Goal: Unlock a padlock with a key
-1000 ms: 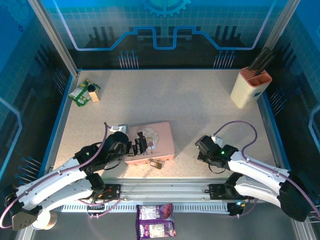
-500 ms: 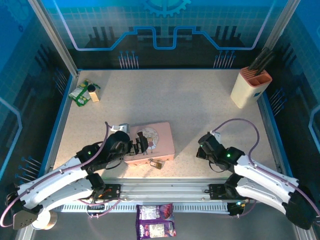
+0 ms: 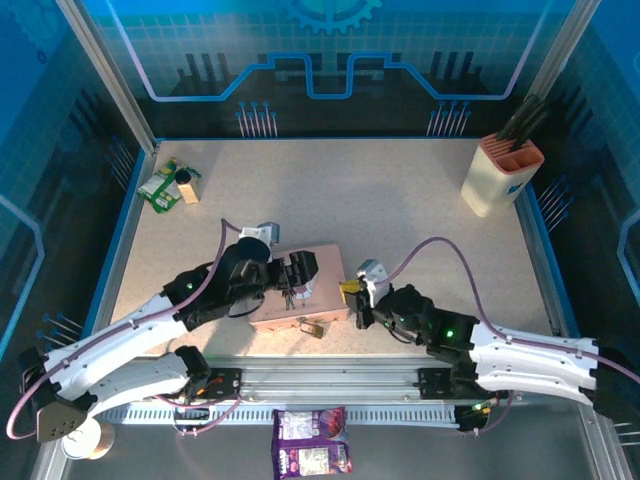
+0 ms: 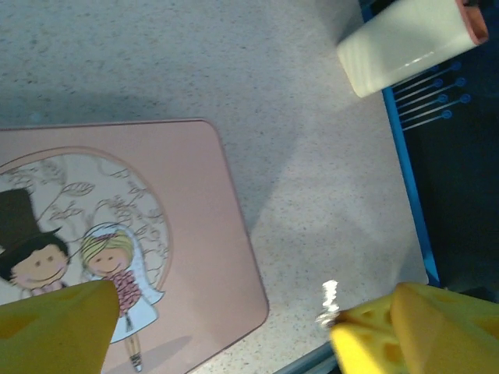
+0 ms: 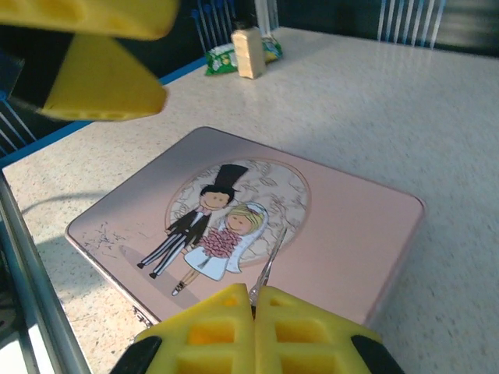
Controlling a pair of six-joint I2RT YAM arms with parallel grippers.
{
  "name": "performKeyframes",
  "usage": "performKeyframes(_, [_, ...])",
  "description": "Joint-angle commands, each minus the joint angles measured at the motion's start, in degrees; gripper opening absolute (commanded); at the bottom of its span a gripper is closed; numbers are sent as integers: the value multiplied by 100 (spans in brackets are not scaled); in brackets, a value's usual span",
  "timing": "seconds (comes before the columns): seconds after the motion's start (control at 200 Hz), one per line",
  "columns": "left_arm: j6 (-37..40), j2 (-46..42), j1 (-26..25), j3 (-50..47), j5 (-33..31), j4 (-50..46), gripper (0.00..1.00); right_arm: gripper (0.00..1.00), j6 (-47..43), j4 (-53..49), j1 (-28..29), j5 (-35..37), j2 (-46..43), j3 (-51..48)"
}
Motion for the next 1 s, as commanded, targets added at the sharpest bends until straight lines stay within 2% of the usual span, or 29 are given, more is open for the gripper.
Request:
performKeyframes(0.0, [-40, 208, -32, 274, 392, 197, 83, 0, -695, 1343, 137, 224, 239, -140])
performKeyframes(0.285, [-141, 525, -49, 271, 828, 551, 59, 0, -426, 2327, 136, -166, 446, -359])
performKeyframes(0.405, [-154, 559, -57, 225, 984, 752, 54, 0, -245, 2748, 128, -359, 582, -436])
performKeyframes(0.59, [-210, 589, -54, 282, 1070, 784, 48, 0, -187, 2978, 136, -213, 800, -394])
performKeyframes(0.695, [-193, 735, -67, 524, 909, 268, 46, 0, -307, 2951, 154, -57, 901, -317])
performKeyframes(0.851, [-275, 1071, -103, 1027, 430, -775, 44, 0, -857, 2830, 384, 639, 1090, -129])
performKeyframes(0.996, [-330, 1306, -120, 1230, 356, -1099, 41, 0, -1501, 2928, 632, 1180, 1471, 99])
